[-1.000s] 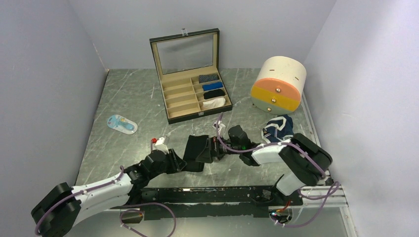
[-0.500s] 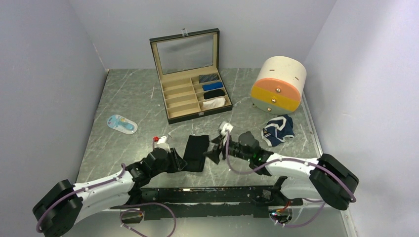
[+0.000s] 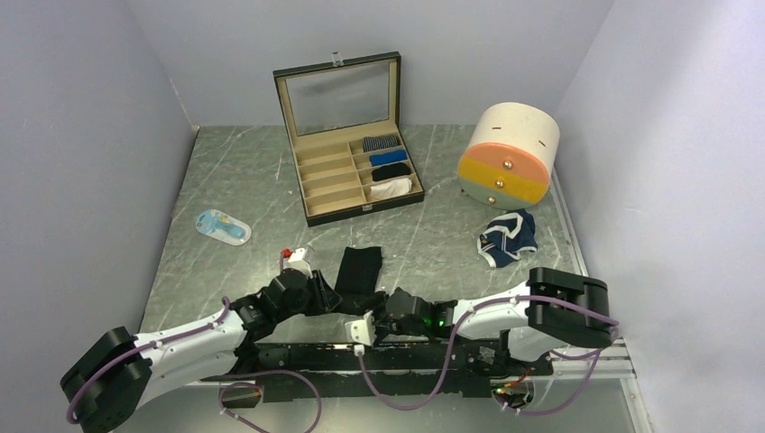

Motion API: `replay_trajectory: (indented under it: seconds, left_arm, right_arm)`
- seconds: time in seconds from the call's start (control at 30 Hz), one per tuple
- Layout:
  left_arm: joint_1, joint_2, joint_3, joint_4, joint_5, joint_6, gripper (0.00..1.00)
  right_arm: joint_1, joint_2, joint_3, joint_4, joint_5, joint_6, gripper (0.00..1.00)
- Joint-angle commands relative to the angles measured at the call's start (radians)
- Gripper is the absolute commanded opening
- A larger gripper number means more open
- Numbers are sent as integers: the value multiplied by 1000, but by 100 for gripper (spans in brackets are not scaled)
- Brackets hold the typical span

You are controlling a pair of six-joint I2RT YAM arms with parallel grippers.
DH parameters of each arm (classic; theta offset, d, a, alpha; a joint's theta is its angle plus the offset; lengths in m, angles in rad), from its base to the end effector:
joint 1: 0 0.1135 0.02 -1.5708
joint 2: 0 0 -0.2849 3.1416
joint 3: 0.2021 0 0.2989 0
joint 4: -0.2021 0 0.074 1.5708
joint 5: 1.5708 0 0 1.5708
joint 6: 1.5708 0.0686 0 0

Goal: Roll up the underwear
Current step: Roll the underwear to the center of the board.

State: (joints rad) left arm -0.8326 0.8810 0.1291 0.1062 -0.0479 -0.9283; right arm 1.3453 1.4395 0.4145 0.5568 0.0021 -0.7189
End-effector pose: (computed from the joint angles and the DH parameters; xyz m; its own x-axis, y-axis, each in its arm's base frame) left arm 0.1420 -0.1512 0.0913 -0.8136 -0.2941 -0.5016 0.1031 0.7761 -0.6222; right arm 0.0702 0.3053 0.1125 0.5657 -0.4795 -0.6709 -0.7996 -0.1200 -0.5884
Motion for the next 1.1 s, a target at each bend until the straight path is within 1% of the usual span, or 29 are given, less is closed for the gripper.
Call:
replay_trajectory:
  seconds: [0.0, 0.07, 0.17, 0.33, 0.43, 0.57, 0.67, 0.77, 0.83, 0.9, 0.97, 1.0, 1.07]
  left_arm:
    - [0, 24, -4, -127, 24, 44, 36]
    - [-2, 25, -2, -131, 21, 46, 35]
    - [-2, 26, -2, -120, 27, 47, 35]
    - [-1, 36, 1, -118, 28, 51, 35]
    - [-1, 44, 0, -114, 34, 54, 36]
    - [-1, 54, -1, -83, 39, 54, 35]
    - [-1, 50, 10, -104, 30, 56, 35]
    - [-1, 39, 27, -179, 1, 52, 36]
    - [-1, 35, 26, -177, 5, 55, 36]
    - [-2, 38, 20, -160, 16, 52, 36]
    - [-2, 45, 13, -135, 32, 52, 36]
    - [-1, 50, 10, -124, 38, 52, 37]
    - [-1, 56, 9, -114, 51, 49, 38]
  right_arm:
    - [14, 35, 65, -25, 56, -116, 53]
    - [18, 58, 73, -34, 66, -125, 53]
    - [20, 93, 60, 1, 85, -139, 52]
    - [23, 116, 56, 19, 98, -129, 44]
    - [33, 124, 57, 29, 149, -99, 40]
    - [32, 137, 50, 55, 180, -76, 40]
    - [33, 147, 28, 99, 209, -56, 39]
    - [31, 147, -11, 164, 240, 6, 39]
    - [32, 151, -13, 162, 236, 30, 39]
    - [31, 158, -9, 154, 224, 57, 32]
    - [32, 169, -8, 155, 215, 88, 23]
    - [32, 172, -9, 158, 214, 96, 21]
    - [31, 175, -10, 156, 207, 120, 13]
